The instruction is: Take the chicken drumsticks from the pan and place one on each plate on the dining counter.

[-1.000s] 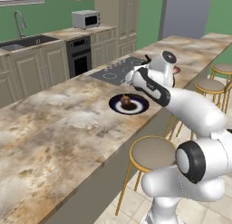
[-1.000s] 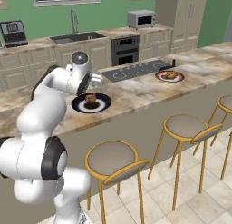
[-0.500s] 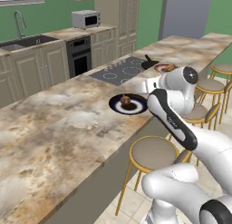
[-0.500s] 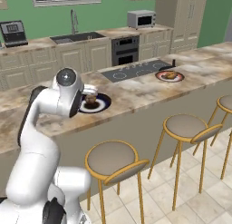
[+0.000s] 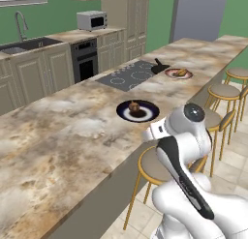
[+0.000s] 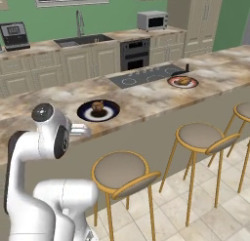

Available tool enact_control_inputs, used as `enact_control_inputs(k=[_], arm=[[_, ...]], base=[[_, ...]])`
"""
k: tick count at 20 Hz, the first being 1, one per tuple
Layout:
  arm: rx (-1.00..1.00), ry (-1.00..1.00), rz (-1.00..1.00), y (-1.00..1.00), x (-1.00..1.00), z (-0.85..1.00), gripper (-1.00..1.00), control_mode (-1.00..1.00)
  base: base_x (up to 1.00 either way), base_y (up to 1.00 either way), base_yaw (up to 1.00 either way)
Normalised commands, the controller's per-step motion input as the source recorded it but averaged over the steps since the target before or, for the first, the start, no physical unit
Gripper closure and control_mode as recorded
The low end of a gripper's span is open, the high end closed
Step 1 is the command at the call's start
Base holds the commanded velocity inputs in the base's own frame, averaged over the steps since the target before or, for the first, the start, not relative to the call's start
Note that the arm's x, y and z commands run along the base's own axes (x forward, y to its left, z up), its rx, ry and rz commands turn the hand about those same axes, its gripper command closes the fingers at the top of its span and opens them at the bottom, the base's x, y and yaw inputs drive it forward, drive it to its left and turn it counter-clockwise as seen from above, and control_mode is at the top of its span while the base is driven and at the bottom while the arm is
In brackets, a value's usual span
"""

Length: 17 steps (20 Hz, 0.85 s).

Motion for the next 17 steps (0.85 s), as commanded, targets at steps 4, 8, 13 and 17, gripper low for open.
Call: enact_control_inputs(k=[4,8,13,17], arm=[[-0.16,0.09,0.00,0.12,-1.00,-1.00,-1.00,-1.00],[-0.06,0.04,0.00,-0.02,-1.00,-0.63,-1.00,-1.00],[0.00,-0.34,0.00,-0.21,-1.00,0.04,-1.00,-1.00],[0.00,-0.45,0.00,-0.22,-1.00,0.36,-1.00,-1.00]], base=[[0.00,0.00,0.00],[0.00,0.00,0.00],[0.00,0.00,0.00],[0.00,0.00,0.00]])
